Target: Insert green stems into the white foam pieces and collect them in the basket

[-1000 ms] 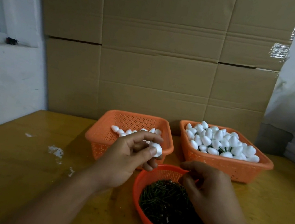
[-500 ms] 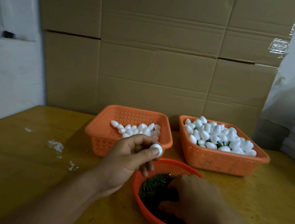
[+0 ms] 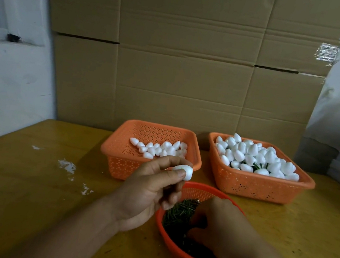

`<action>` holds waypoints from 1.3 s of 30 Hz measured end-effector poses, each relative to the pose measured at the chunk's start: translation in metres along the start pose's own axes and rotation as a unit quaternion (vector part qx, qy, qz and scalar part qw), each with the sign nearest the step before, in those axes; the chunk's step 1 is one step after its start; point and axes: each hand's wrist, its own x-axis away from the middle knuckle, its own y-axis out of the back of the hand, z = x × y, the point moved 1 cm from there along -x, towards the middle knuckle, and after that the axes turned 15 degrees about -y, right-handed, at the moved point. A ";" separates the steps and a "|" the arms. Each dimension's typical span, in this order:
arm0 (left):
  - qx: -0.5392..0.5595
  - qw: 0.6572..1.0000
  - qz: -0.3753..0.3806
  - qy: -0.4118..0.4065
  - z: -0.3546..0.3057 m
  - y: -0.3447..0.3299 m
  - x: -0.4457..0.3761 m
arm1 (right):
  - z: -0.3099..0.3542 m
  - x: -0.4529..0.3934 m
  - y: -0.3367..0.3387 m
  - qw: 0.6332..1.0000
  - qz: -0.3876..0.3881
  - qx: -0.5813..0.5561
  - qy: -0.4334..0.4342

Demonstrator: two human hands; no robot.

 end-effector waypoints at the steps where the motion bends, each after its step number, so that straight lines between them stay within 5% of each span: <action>1: 0.003 1.000 -0.002 0.004 0.001 0.000 0.000 | -0.001 0.000 0.001 1.000 -0.002 -0.007 -0.005; 12: 0.051 0.998 -0.020 0.031 0.006 0.003 -0.001 | -0.006 0.011 0.009 0.985 -0.085 -0.146 0.026; 18: 0.069 0.997 -0.012 0.045 0.007 0.003 0.001 | -0.004 0.014 0.012 0.919 -0.082 -0.384 0.028; 28: 0.037 0.998 -0.014 0.051 0.006 -0.002 0.003 | 0.010 0.025 0.019 0.812 -0.048 -0.571 0.112; 39: 0.005 0.999 -0.024 0.047 0.005 -0.005 0.005 | 0.012 0.026 0.019 0.813 -0.049 -0.568 0.120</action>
